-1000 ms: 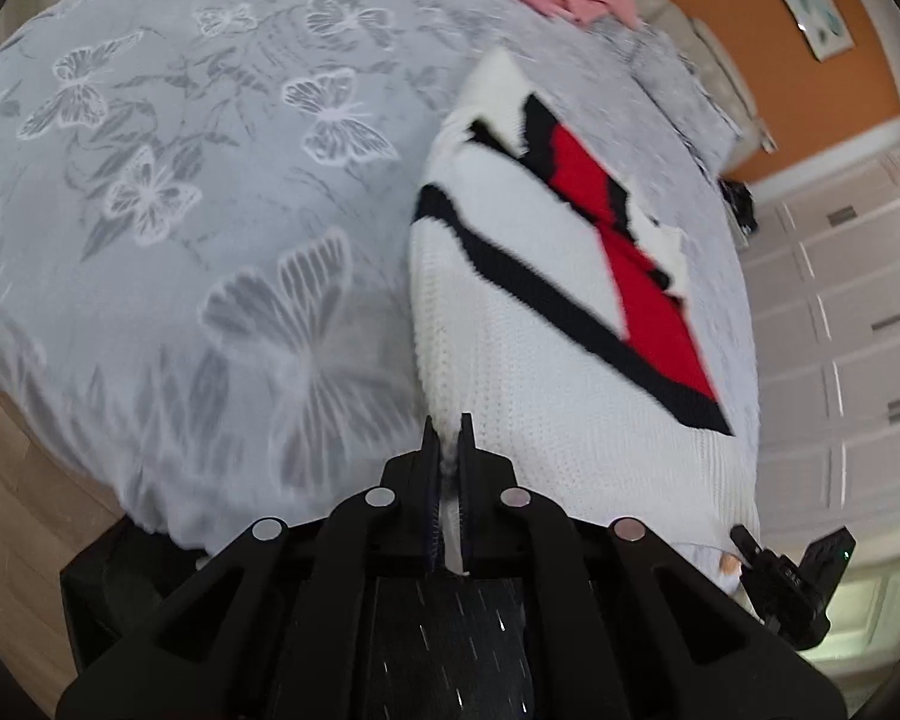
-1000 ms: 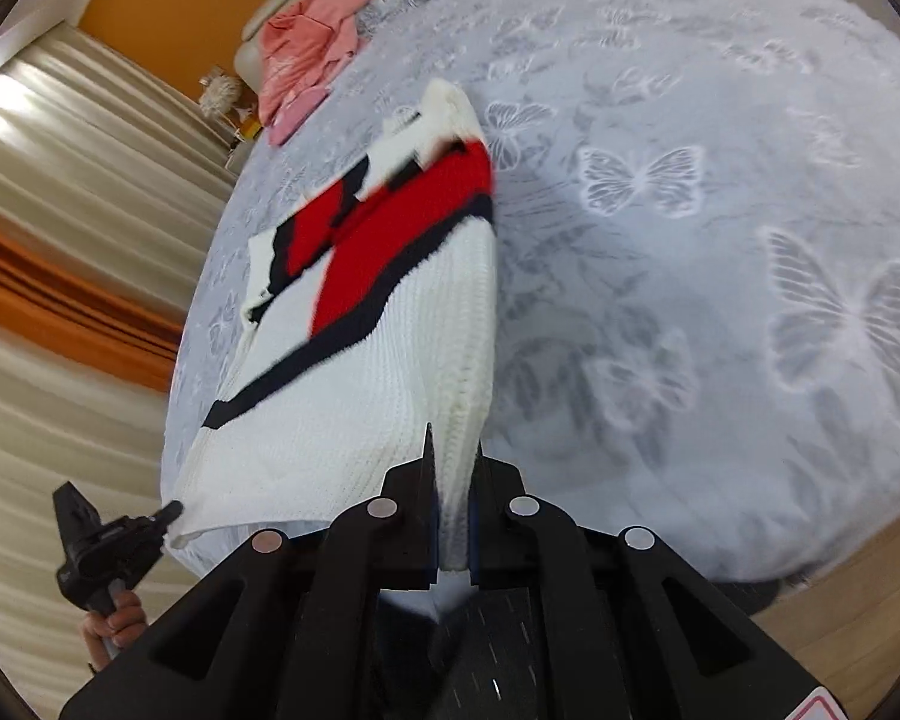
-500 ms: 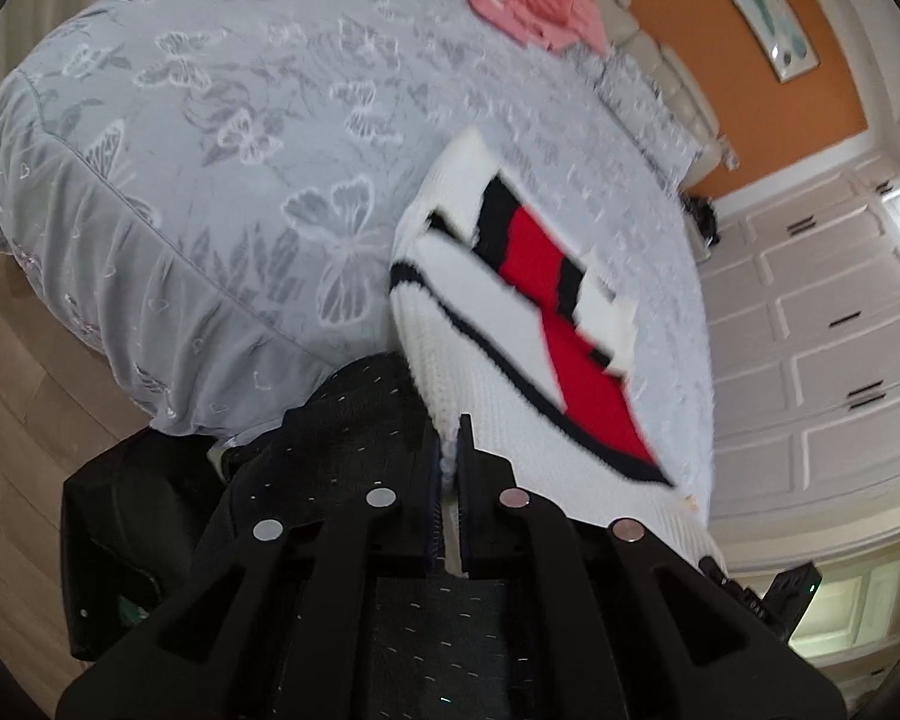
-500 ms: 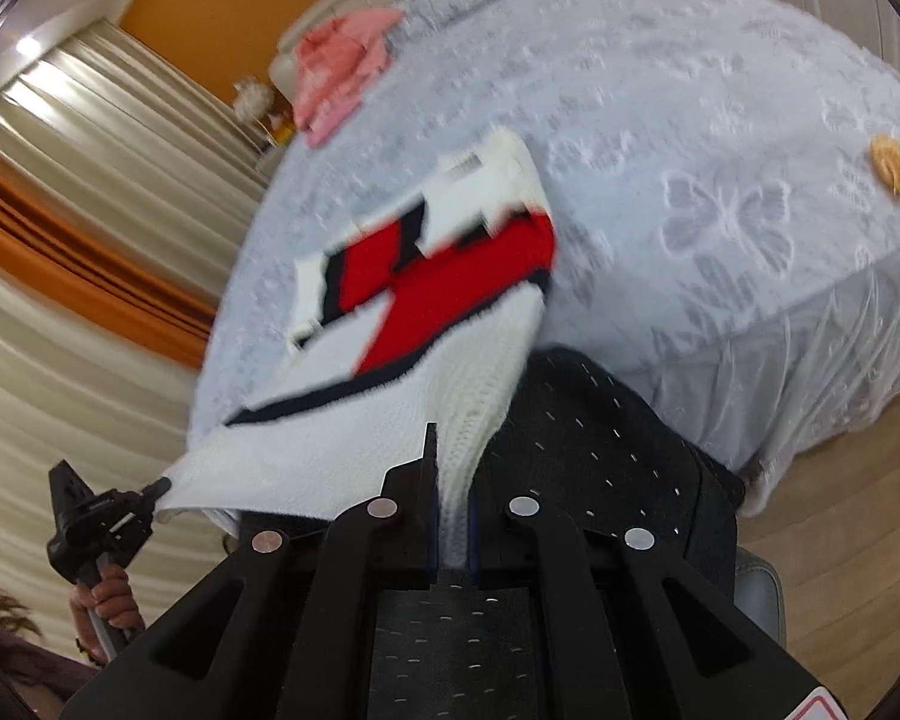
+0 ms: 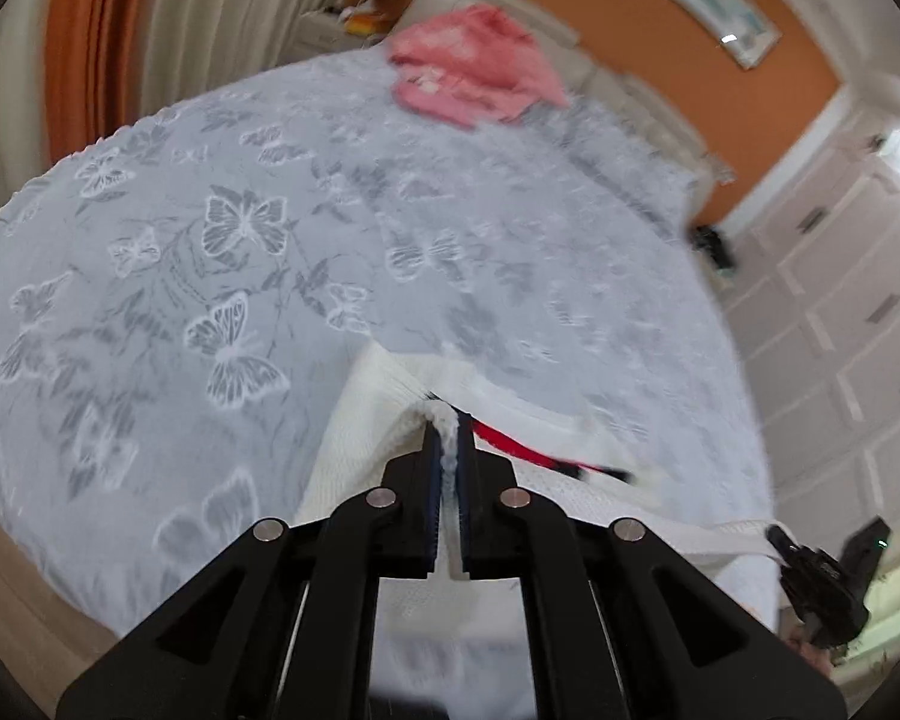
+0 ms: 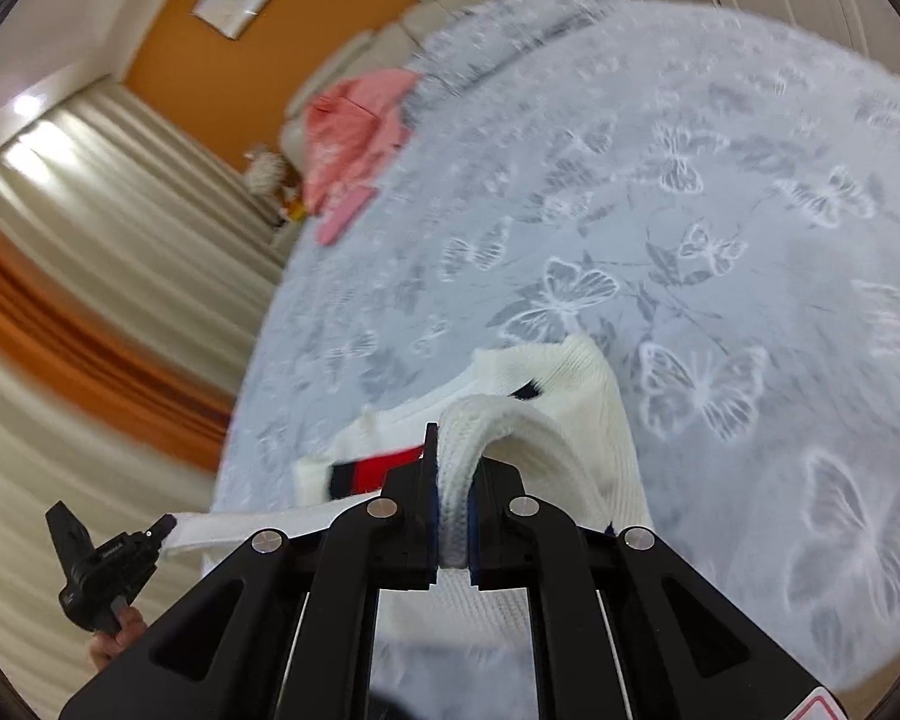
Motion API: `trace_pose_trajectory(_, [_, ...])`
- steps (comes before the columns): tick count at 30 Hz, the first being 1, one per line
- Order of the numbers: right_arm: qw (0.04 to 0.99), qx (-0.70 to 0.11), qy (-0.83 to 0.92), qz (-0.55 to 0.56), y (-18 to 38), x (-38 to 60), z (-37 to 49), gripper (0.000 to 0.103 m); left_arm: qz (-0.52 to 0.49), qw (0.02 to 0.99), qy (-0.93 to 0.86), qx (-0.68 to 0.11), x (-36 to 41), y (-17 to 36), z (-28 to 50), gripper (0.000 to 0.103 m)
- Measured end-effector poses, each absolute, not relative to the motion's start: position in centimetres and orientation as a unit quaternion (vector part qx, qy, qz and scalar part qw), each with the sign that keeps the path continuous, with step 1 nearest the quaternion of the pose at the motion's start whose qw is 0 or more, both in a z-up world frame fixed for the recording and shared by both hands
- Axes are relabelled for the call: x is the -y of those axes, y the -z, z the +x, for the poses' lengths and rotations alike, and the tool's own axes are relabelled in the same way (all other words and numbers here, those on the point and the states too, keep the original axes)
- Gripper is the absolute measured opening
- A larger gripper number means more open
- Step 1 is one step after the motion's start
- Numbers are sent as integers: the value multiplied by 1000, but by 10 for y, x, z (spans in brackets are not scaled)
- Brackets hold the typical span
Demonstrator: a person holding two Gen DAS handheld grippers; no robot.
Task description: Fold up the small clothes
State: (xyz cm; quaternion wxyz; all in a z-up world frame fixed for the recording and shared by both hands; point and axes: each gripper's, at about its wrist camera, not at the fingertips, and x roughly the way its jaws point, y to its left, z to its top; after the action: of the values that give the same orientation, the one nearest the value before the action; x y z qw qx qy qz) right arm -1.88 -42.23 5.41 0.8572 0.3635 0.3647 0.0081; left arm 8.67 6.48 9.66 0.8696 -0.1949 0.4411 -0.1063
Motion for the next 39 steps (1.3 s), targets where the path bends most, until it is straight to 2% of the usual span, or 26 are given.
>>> trace_pose_trajectory(7, [825,-430,18,366,41,436,85,6,-173,842,42,-509,-40,6,190,4])
trace_pose_trajectory(10, [814,-451,14,367,69,436,109,11,-148,837,21,-526,-34,43,212,11])
trace_pose_trajectory(12, [818,-441,13,369,66,437,108,15,-161,835,28,-526,-37,52,216,16])
trace_pose_trajectory(13, [824,-431,12,367,59,437,102,16,-170,836,36,-520,-39,49,213,24])
trace_pose_trajectory(14, [838,-414,13,354,48,434,90,25,-176,841,42,-510,-42,43,208,48])
trace_pose_trajectory(15, [852,-400,22,336,38,432,79,49,-172,850,37,-496,-44,34,199,62])
trace_pose_trajectory(16, [867,-386,39,313,31,429,66,61,-167,862,32,-478,-44,26,190,77])
trace_pose_trajectory(17, [880,-373,51,289,26,425,55,71,-162,873,34,-458,-46,19,180,79])
trace_pose_trajectory(19, [889,-377,52,256,28,419,49,71,-140,885,47,-441,-44,13,166,82])
trace_pose_trajectory(24, [869,-427,45,246,55,416,57,70,-69,887,46,-455,-17,21,174,82])
trace_pose_trajectory(27, [861,-433,41,263,64,421,71,68,-73,874,31,-480,-15,37,196,82])
trace_pose_trajectory(28, [857,-438,36,269,68,422,78,65,-80,866,26,-494,-16,46,205,74])
trace_pose_trajectory(29, [854,-442,27,274,70,420,83,40,-88,858,35,-504,-16,53,209,41])
trace_pose_trajectory(30, [848,-450,13,280,74,420,89,11,-88,843,53,-529,-14,64,216,29])
trace_pose_trajectory(34, [861,-439,42,251,66,432,95,9,-30,854,51,-517,-9,64,216,24])
trace_pose_trajectory(37, [837,-460,58,292,98,455,97,7,-44,850,46,-523,-20,74,217,25])
trace_pose_trajectory(39, [844,-465,60,260,87,446,100,8,-52,850,40,-523,-21,73,217,25])
